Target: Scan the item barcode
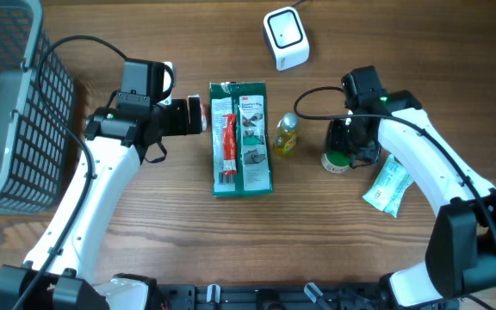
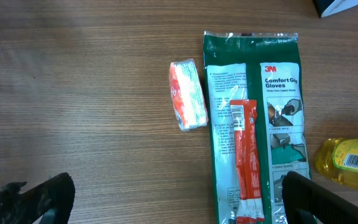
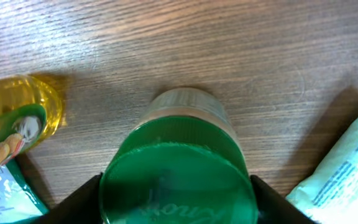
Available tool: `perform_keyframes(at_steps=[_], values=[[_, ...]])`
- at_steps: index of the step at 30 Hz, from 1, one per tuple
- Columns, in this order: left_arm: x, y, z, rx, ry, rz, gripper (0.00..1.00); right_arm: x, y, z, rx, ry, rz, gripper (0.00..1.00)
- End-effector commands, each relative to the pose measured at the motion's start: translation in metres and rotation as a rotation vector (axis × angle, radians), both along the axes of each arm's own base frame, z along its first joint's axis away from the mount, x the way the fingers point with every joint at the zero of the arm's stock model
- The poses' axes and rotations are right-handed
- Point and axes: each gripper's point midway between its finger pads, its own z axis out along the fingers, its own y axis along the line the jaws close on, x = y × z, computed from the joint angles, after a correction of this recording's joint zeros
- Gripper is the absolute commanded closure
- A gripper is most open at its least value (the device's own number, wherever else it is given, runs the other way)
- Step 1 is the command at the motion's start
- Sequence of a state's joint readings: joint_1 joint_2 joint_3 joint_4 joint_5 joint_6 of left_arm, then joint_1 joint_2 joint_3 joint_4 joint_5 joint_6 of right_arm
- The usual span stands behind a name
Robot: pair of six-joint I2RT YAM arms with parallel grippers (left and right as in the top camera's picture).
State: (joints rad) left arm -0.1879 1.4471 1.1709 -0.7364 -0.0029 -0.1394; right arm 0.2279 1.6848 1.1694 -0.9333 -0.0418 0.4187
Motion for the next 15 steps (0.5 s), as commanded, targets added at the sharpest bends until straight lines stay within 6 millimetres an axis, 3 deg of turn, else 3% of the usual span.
perform_keyframes(at_steps=[1,4,7,9,10,15], values=[[0.003,0.002,0.006,0.007,-0.020,0.004,0.00,0.001,-0.005,-0.005,-0.032,0.002,0.085,0.57],[0.003,0.002,0.006,0.007,-0.020,0.004,0.00,0.006,-0.023,-0.004,-0.147,-0.022,0.136,0.52],[0.003,0.002,0.006,0.007,-0.020,0.004,0.00,0.011,-0.025,-0.003,-0.160,-0.043,0.133,0.47],[0.003,0.002,0.006,0.007,-0.020,0.004,0.00,0.011,-0.023,-0.003,-0.149,-0.046,0.129,0.24],[0.003,0.002,0.006,0.007,-0.020,0.004,0.00,0.010,-0.019,-0.004,-0.123,-0.041,0.123,0.00],[0.003,0.002,0.006,0.007,-0.020,0.004,0.00,0.009,-0.018,-0.002,-0.097,-0.028,0.101,0.00]])
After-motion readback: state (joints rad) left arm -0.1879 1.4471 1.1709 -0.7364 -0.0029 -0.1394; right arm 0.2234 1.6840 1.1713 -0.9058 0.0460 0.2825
